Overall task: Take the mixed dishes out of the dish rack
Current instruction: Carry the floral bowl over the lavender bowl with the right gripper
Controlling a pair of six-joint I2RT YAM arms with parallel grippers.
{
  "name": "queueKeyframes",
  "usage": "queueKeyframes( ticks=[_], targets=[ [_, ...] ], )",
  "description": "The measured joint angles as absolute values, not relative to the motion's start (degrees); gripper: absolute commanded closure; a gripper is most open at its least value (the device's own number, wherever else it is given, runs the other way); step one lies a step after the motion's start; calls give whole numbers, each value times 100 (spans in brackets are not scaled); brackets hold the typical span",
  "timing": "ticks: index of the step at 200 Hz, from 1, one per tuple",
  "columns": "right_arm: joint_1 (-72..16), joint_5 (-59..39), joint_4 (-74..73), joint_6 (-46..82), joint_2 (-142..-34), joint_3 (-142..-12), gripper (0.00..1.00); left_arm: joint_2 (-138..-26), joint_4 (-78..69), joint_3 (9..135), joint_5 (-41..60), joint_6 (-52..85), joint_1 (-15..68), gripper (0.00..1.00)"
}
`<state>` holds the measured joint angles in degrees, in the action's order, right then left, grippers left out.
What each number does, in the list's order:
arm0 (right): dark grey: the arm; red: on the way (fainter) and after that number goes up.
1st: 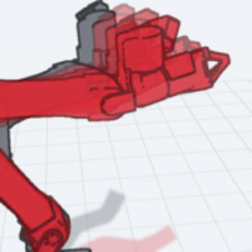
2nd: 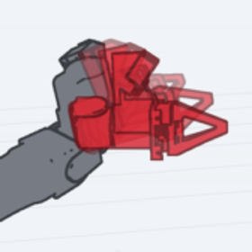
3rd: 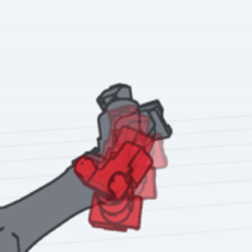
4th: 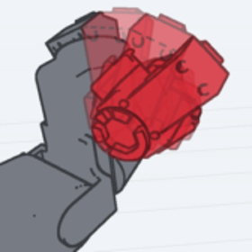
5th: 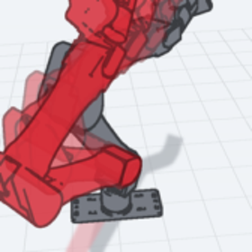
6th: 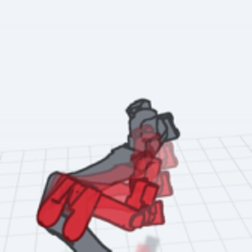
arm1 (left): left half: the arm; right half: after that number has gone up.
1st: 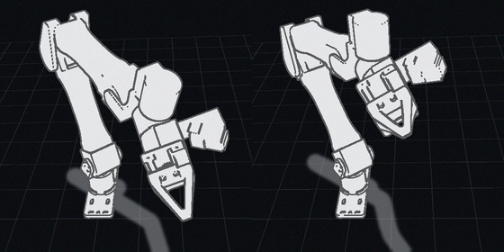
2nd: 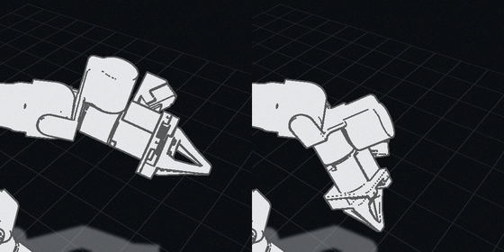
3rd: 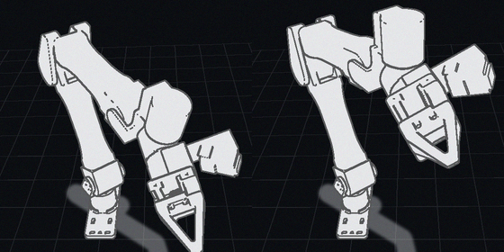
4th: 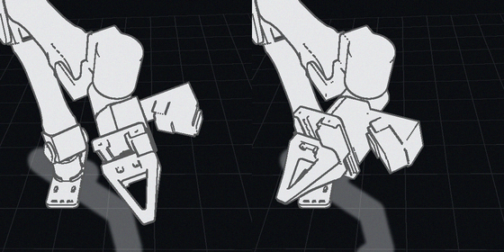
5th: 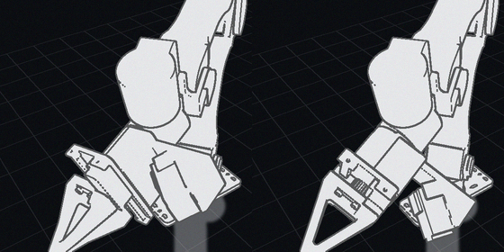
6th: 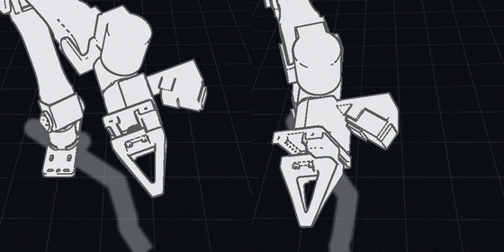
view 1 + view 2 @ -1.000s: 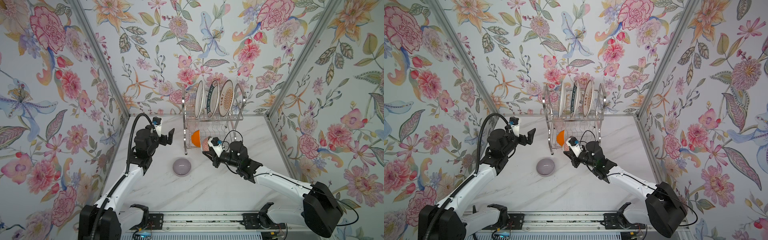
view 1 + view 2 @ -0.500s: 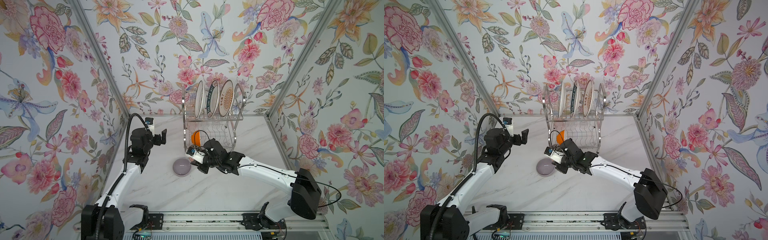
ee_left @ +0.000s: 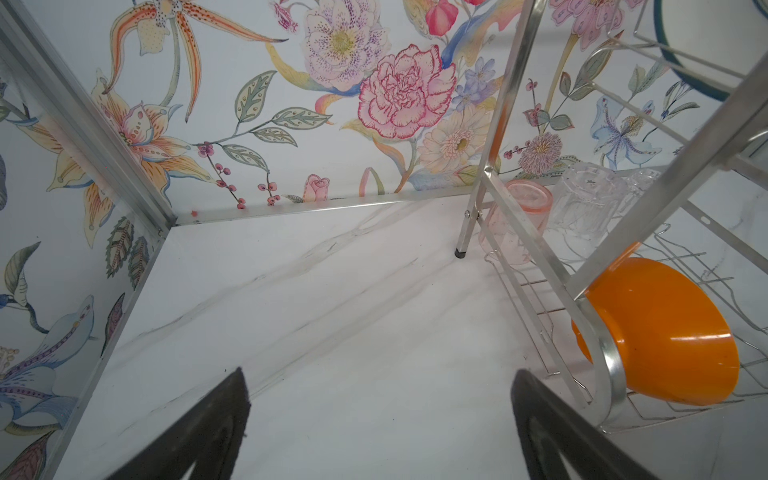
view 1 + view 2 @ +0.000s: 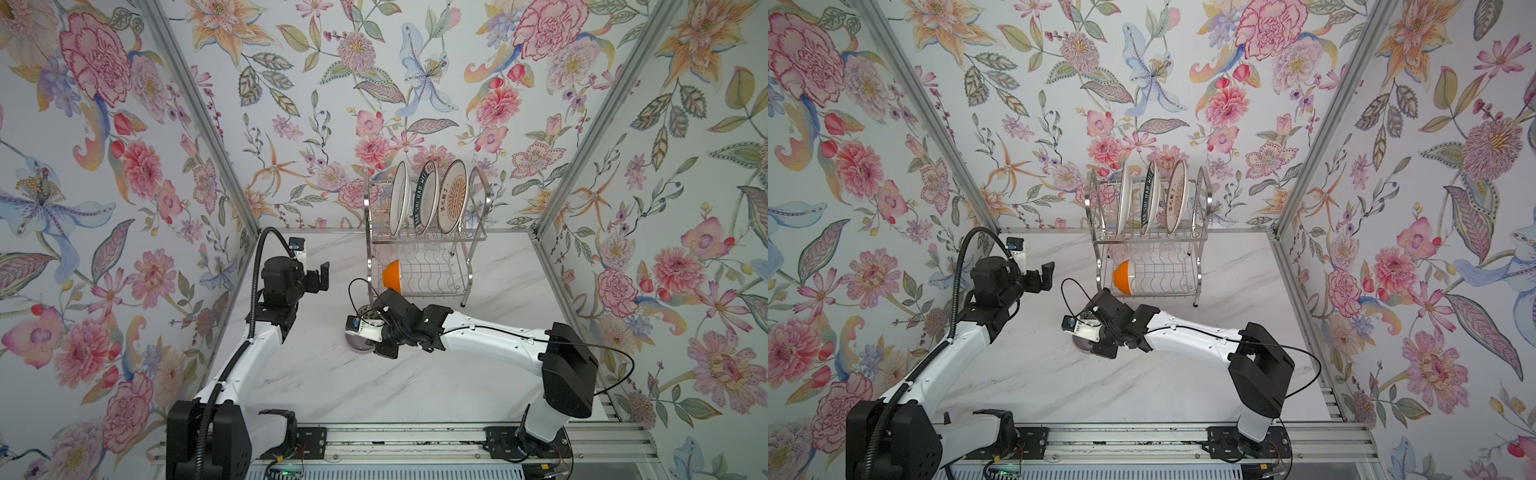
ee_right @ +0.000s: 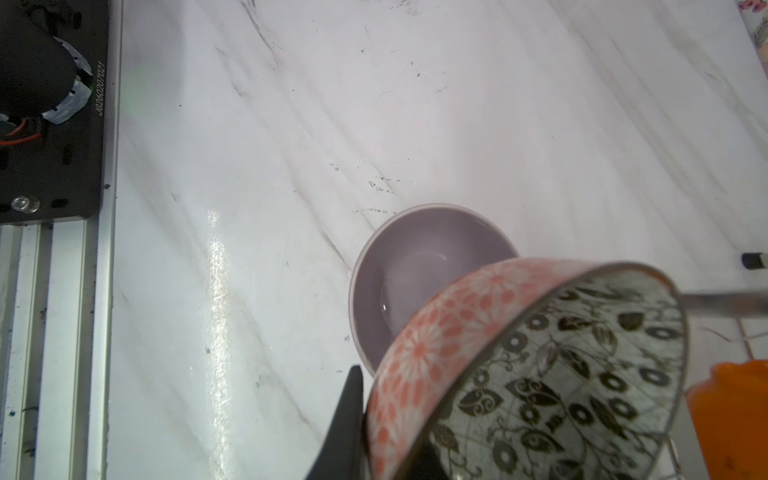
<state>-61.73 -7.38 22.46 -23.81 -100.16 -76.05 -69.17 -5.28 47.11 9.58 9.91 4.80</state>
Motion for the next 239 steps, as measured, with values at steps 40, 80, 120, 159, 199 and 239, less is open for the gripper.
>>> queueKeyframes(
  ticks=[40, 80, 120, 159, 199, 239],
  targets=[
    [-6307, -598, 2519, -2449, -10523, -8187, 100, -6949, -419, 4757, 869, 991, 403, 1],
    [-6368, -504, 2692, -2488, -10731, -8361, 100, -7039, -139, 4967, 801, 976, 355, 1],
    [-6390, -392, 2899, -2486, -11013, -8683, 96, -7094, 40, 5293, 738, 880, 346, 1],
    [-6401, -340, 3009, -2495, -11063, -8700, 95, -7094, 132, 5293, 729, 816, 346, 1],
    [-6401, -290, 3114, -2545, -11142, -8766, 93, -7094, 148, 5293, 764, 773, 346, 1],
    [-6401, -292, 3212, -2600, -11157, -8796, 89, -7094, 121, 5288, 1013, 685, 342, 1]
  ],
)
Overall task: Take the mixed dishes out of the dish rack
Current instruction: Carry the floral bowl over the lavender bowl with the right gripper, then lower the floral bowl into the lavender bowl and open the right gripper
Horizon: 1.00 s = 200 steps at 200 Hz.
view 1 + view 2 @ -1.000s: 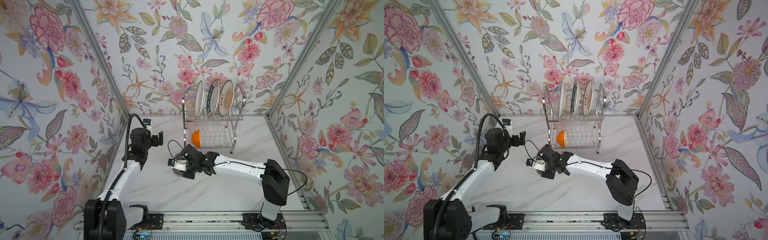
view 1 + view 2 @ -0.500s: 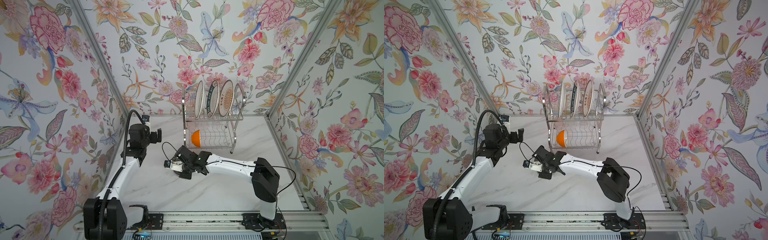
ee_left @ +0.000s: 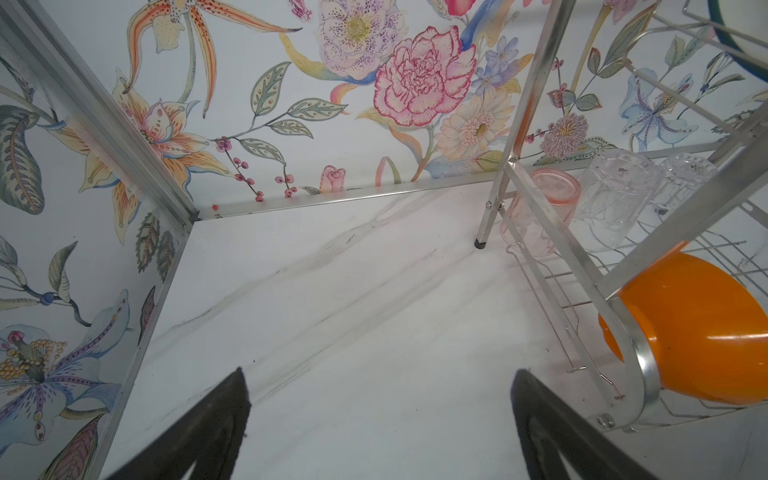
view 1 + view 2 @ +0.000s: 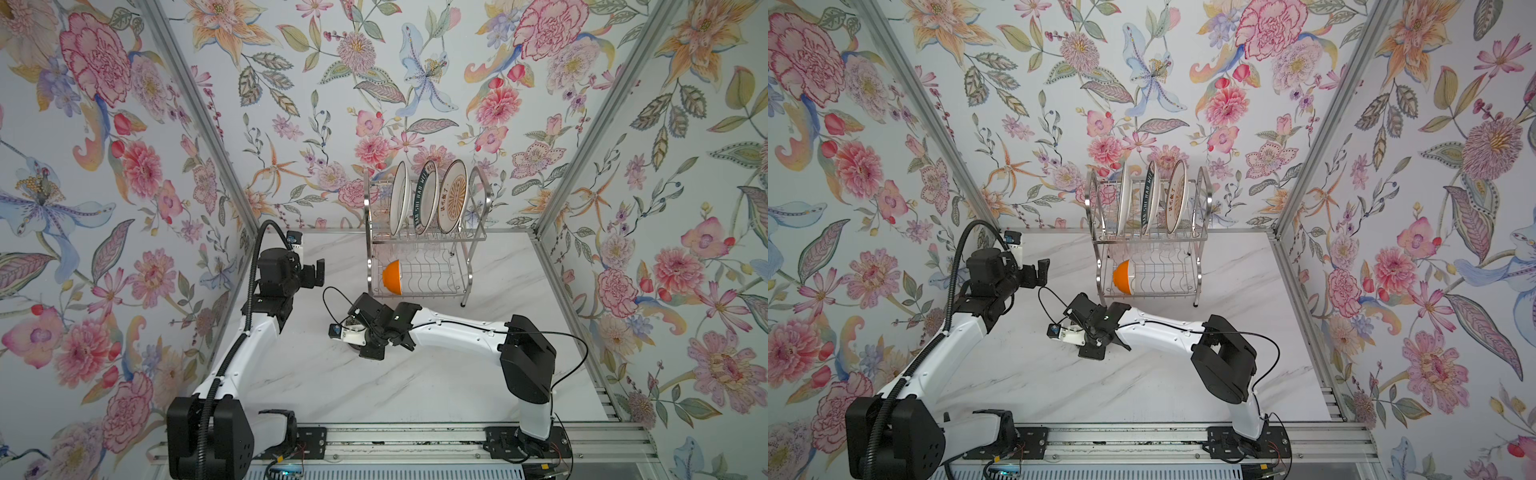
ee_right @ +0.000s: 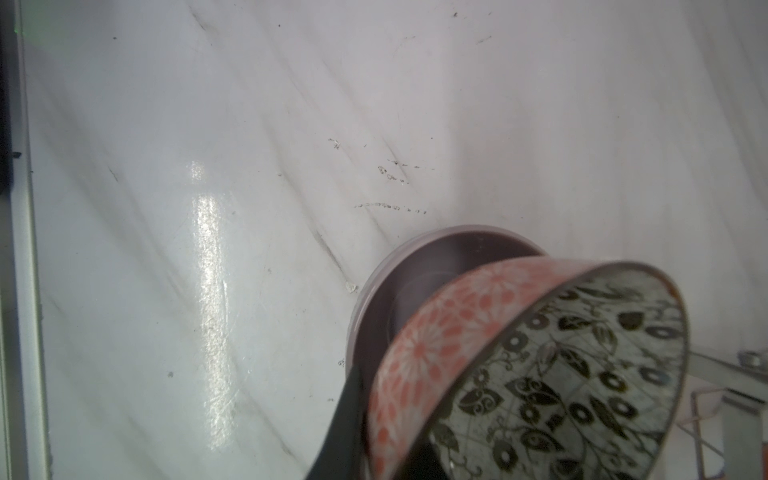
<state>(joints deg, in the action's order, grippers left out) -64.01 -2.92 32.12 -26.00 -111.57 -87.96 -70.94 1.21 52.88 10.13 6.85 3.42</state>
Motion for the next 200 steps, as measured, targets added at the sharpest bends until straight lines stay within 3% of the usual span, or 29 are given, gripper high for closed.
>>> queueKeyframes(
  ticks=[123, 200],
  targets=[
    [-6412, -250, 3232, -2617, -11264, -8892, 74, -7081, -43, 5177, 1376, 642, 338, 1],
    [-6440, -250, 3221, -2609, -11264, -8947, 80, -7081, -71, 5177, 1459, 642, 338, 1]
  ],
)
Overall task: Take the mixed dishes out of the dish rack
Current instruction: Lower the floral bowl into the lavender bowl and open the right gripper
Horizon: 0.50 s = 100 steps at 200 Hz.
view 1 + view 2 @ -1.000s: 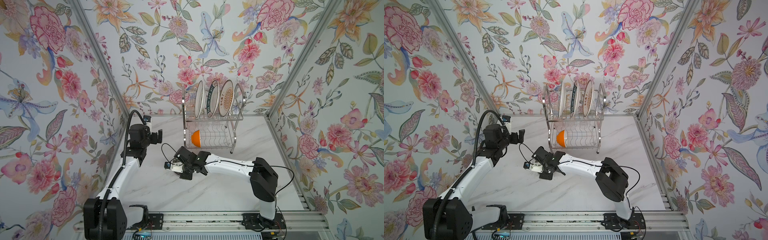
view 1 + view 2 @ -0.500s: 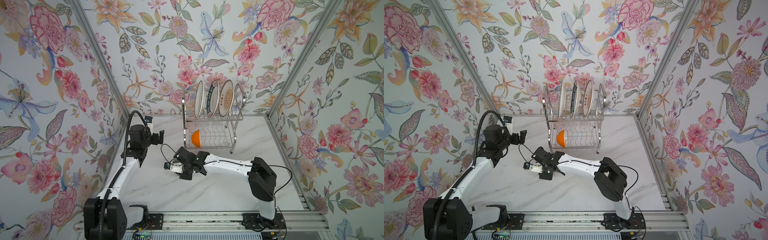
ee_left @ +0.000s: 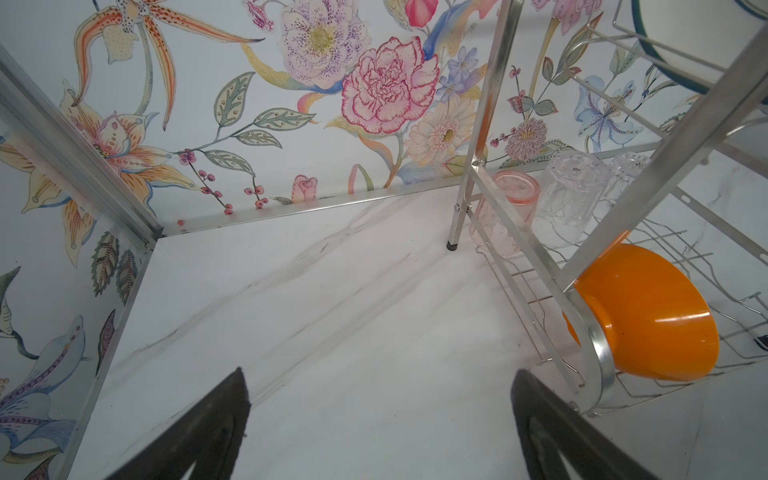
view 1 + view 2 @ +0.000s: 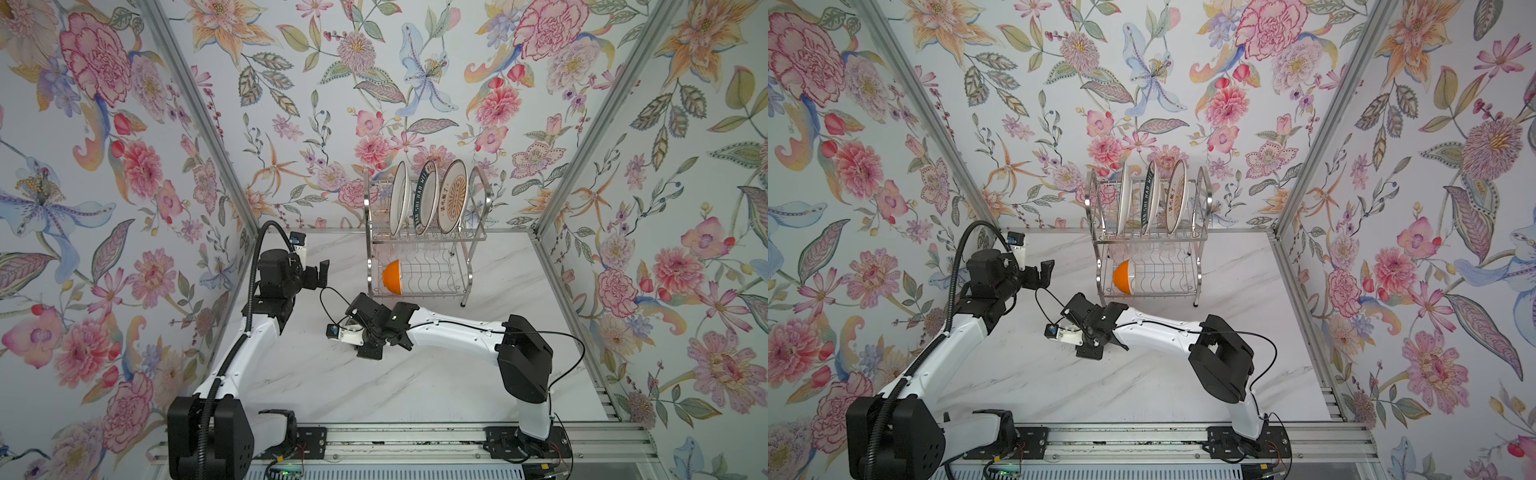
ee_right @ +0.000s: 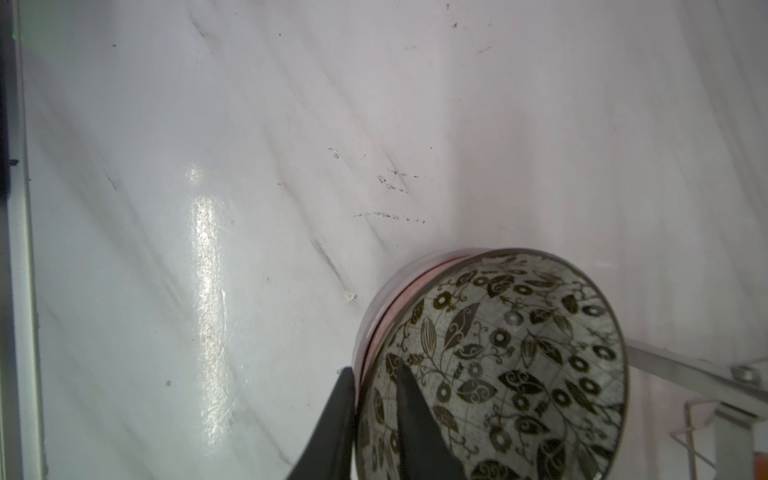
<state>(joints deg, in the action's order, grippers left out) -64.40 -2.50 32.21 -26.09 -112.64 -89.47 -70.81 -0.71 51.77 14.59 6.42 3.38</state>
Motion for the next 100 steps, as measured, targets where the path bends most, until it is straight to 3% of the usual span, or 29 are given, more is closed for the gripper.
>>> queueKeyframes(
  ticks=[73, 100],
  targets=[
    [-6311, -471, 2646, -2222, -10899, -8525, 72, -7081, -69, 5179, 1555, 646, 338, 1],
    [-6213, -593, 2235, -2040, -10534, -8294, 65, -7081, -67, 5190, 1682, 646, 338, 1]
  ],
)
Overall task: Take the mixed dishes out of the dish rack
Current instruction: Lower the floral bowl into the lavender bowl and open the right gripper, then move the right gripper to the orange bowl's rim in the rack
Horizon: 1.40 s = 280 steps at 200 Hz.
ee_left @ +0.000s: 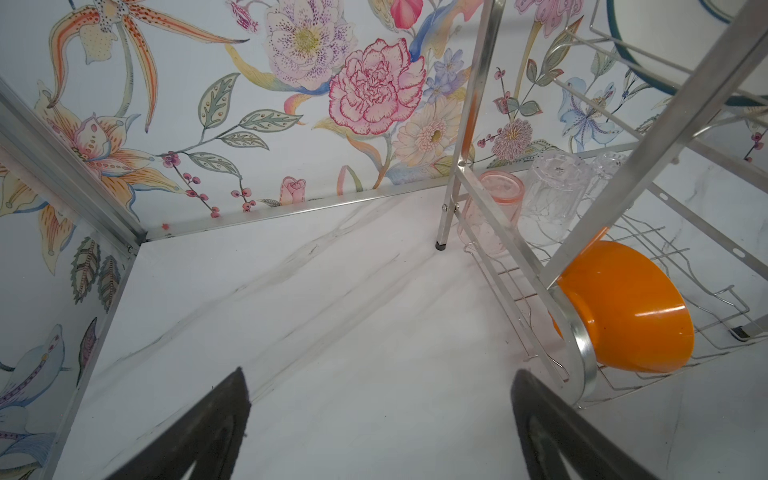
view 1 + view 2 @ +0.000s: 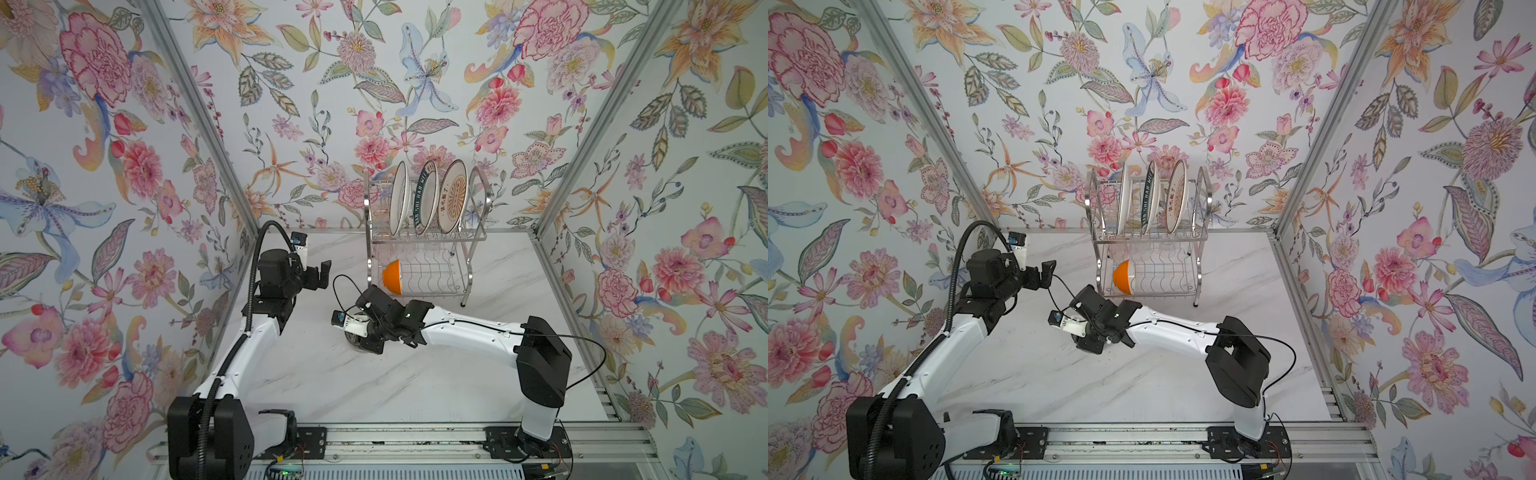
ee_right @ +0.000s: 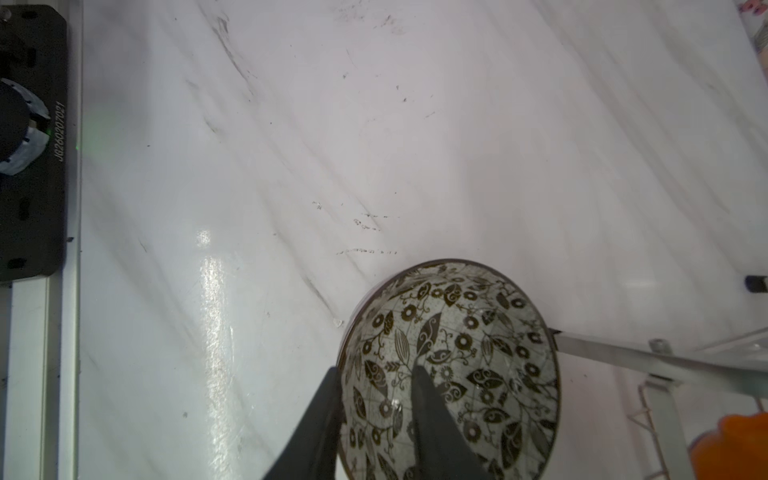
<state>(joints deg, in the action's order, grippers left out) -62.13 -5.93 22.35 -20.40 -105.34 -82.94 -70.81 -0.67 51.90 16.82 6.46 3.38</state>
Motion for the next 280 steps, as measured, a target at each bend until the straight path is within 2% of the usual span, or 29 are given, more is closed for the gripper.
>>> queueKeyframes(
  ticks=[45, 99, 135, 187, 280],
  targets=[
    [-5905, -711, 1219, -1544, -9703, -7306, 63, -7022, -145, 5229, 2112, 648, 338, 1],
    [-5015, -720, -362, -626, -8438, -5776, 58, -6899, -311, 5330, 3024, 591, 338, 1],
    [-4357, -943, -1245, 56, -8075, -5135, 58, -6711, -521, 5297, 3730, 489, 338, 1],
    [-3586, -1594, -2062, 851, -8206, -4744, 56, -6213, -1015, 4501, 4292, 331, 454, 1],
    [-3142, -2519, -2904, 1367, -9491, -4956, 54, -5959, -1076, 3645, 4012, -419, 904, 1]
  ],
)
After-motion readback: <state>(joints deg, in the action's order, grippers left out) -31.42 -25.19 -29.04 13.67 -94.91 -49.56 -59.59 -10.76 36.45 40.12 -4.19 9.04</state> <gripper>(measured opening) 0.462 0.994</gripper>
